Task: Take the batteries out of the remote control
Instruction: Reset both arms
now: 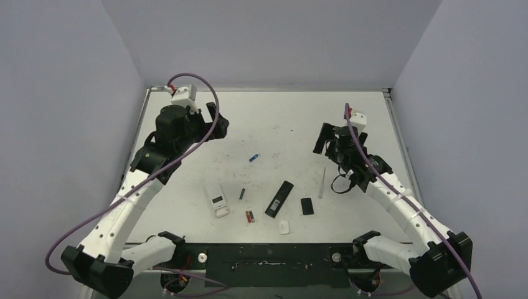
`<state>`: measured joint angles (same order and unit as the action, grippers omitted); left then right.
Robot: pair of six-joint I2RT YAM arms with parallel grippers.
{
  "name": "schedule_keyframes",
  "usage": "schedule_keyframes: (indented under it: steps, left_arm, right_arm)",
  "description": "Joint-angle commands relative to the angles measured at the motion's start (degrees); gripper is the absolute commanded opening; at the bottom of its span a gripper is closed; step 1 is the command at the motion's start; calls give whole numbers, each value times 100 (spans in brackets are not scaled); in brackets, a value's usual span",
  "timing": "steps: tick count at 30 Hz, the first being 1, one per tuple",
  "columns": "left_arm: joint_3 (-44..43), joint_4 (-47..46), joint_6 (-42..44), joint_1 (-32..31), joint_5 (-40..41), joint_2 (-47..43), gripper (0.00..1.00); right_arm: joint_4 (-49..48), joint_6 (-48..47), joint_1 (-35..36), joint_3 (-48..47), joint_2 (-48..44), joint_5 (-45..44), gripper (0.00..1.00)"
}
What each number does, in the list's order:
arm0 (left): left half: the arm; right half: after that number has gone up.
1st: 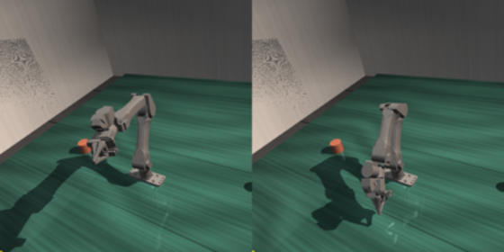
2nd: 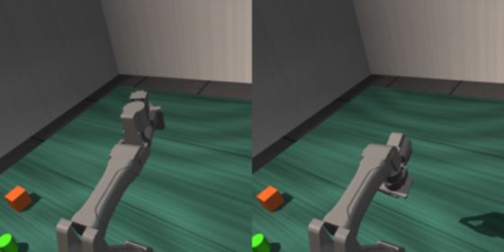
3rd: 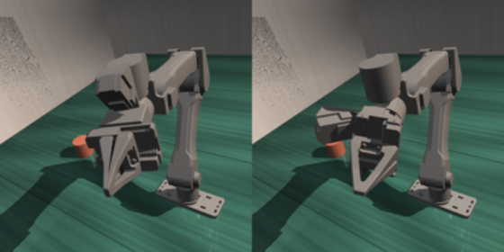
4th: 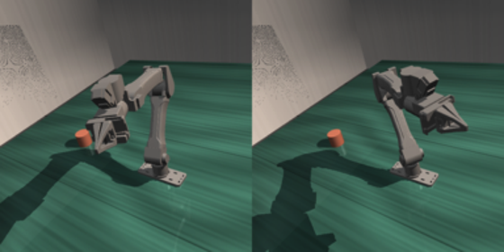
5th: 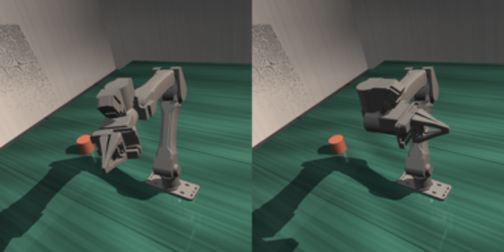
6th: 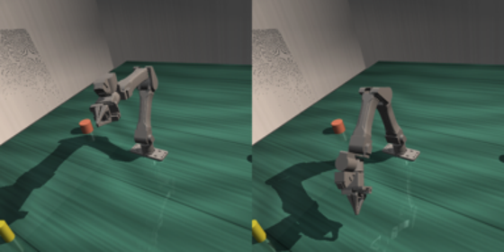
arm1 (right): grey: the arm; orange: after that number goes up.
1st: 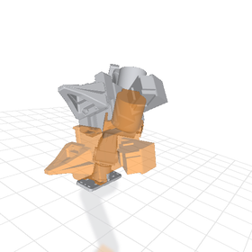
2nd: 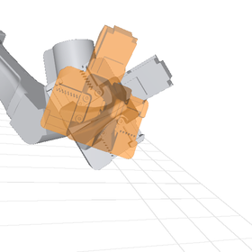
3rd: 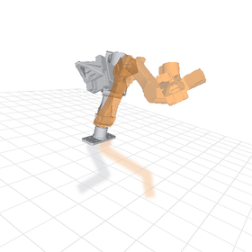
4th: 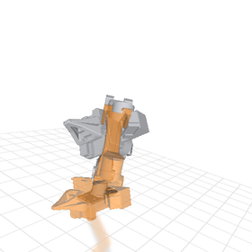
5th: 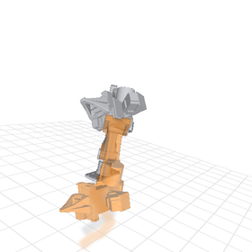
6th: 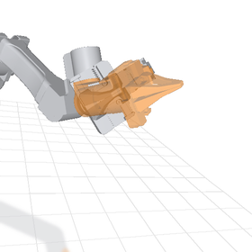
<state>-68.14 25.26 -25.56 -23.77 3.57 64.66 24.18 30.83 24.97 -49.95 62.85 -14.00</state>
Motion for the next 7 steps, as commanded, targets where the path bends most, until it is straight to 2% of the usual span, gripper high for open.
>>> schedule_keyframes:
  steps: [1, 7]
  left_arm:
    - [96, 441, -116, 46, 1062, -627, 96]
    - [288, 998, -343, 48, 1625, -1090, 97]
  right_arm:
    - [194, -125, -40, -655, -90, -669, 90]
    - [235, -282, -28, -803, -171, -610, 90]
